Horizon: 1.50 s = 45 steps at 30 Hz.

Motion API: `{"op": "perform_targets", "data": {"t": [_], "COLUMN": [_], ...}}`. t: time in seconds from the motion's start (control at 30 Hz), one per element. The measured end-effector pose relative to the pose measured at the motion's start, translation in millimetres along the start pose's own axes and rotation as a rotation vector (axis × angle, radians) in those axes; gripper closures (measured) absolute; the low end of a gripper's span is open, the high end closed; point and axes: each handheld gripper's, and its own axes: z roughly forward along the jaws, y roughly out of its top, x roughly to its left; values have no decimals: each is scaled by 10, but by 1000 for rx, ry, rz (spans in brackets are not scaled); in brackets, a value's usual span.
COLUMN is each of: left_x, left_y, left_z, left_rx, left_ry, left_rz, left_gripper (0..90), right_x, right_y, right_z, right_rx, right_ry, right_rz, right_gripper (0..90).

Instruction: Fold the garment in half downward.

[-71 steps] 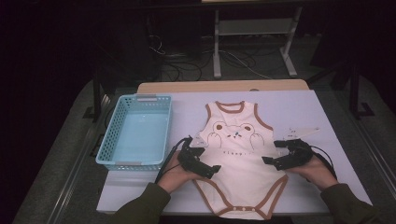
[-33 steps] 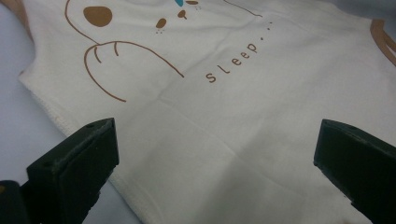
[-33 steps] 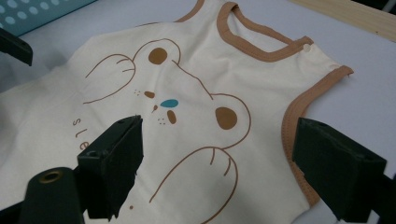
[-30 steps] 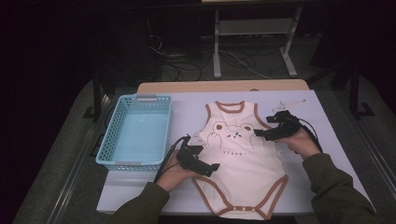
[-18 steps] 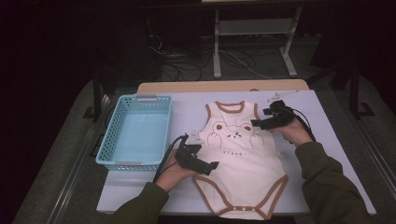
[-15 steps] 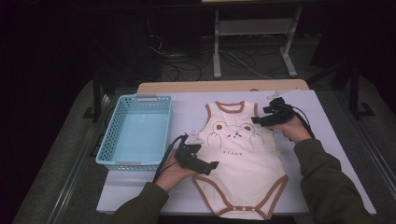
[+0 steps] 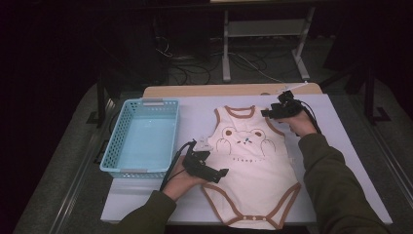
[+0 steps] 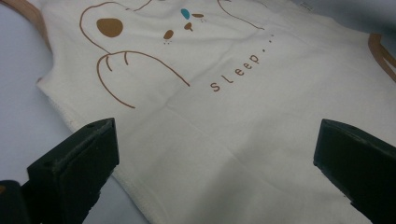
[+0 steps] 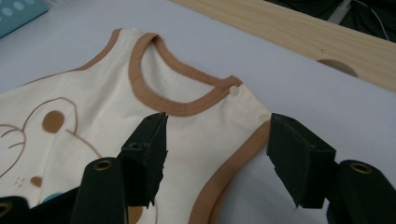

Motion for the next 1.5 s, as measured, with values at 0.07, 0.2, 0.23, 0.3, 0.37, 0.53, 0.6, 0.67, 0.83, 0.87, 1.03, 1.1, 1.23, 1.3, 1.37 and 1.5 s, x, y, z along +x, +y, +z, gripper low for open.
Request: {"op": "perform_targets", "data": {"t": [0.07, 0.2, 0.23, 0.3, 0.37, 0.53, 0.6, 0.67, 0.83, 0.87, 1.03, 1.1, 1.23, 1.3, 1.37, 1.5], "left_x": [2, 5, 5, -8, -3, -11, -20, -11, -12, -12, 8, 31, 72, 90, 103, 144], "left_y": [3, 7, 9, 15, 20, 25, 29, 38, 70, 70, 120, 141, 207, 245, 282, 370], "left_z": [-6, 0, 0, 8, 3, 12, 25, 29, 68, 68, 102, 106, 141, 161, 174, 217], "left_rx": [-3, -6, -5, -17, -12, -14, -27, -12, -3, -3, -4, -1, -10, -10, -8, -9], "left_ry": [1, 1, 0, 5, 6, 12, 18, 23, 34, 34, 52, 62, 82, 84, 91, 97], "left_rz": [3, 3, 5, -8, -1, -1, -16, -10, -10, -10, -23, -33, -54, -57, -67, -61], "left_gripper": [0, 0, 0, 0, 0, 0, 0, 0, 0, 0, 0, 0, 0, 4, 17, 41], "right_x": [-40, -140, -167, -207, -248, -329, -355, -385, -418, -423, -426, -418, -419, -415, -402, -385], "right_y": [36, 81, 85, 86, 71, 13, 0, -10, -51, -57, -68, -70, -72, -67, -61, -58], "right_z": [41, 122, 143, 184, 244, 403, 441, 470, 538, 546, 553, 553, 547, 546, 548, 549], "right_rx": [0, -10, -13, -20, -9, 18, 18, 9, 17, 17, 19, 23, 26, 31, 37, 42], "right_ry": [-7, -22, -27, -39, -49, -57, -60, -65, -63, -61, -56, -52, -39, -32, -21, -16], "right_rz": [3, 23, 31, 29, 34, 47, 55, 65, 62, 67, 37, 35, 38, 41, 45, 46], "right_gripper": [384, 399, 405, 423, 428, 429, 437, 460, 483, 485, 548, 566, 635, 681, 730, 780]}}
